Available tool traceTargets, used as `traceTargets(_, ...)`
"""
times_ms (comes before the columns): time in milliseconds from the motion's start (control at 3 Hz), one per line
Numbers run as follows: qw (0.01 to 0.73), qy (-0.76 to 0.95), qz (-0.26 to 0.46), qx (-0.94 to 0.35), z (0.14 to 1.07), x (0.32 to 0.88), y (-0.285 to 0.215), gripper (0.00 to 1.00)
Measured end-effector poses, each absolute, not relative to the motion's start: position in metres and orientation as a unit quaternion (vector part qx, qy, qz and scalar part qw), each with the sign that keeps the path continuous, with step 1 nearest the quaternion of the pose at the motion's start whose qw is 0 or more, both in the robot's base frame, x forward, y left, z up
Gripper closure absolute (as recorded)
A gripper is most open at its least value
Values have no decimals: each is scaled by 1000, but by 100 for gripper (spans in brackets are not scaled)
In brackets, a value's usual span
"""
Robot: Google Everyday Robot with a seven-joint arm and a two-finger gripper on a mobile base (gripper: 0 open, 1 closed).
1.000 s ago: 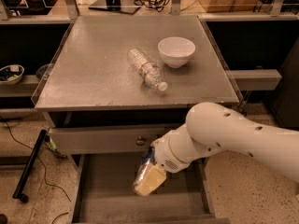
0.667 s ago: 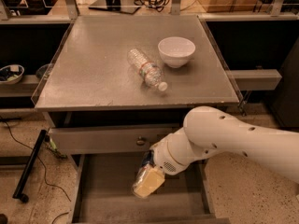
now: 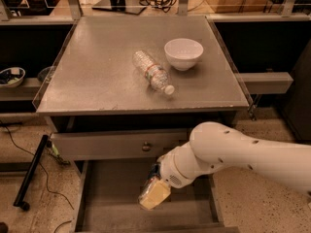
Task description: Place redbull can into middle drawer
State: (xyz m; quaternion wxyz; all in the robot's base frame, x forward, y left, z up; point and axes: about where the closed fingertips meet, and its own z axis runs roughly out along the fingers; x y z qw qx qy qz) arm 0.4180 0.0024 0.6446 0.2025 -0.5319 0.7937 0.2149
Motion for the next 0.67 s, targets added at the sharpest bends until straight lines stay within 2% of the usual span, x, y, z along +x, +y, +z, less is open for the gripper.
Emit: traceTargets(667,198,813,222,-501,611,426,1,100)
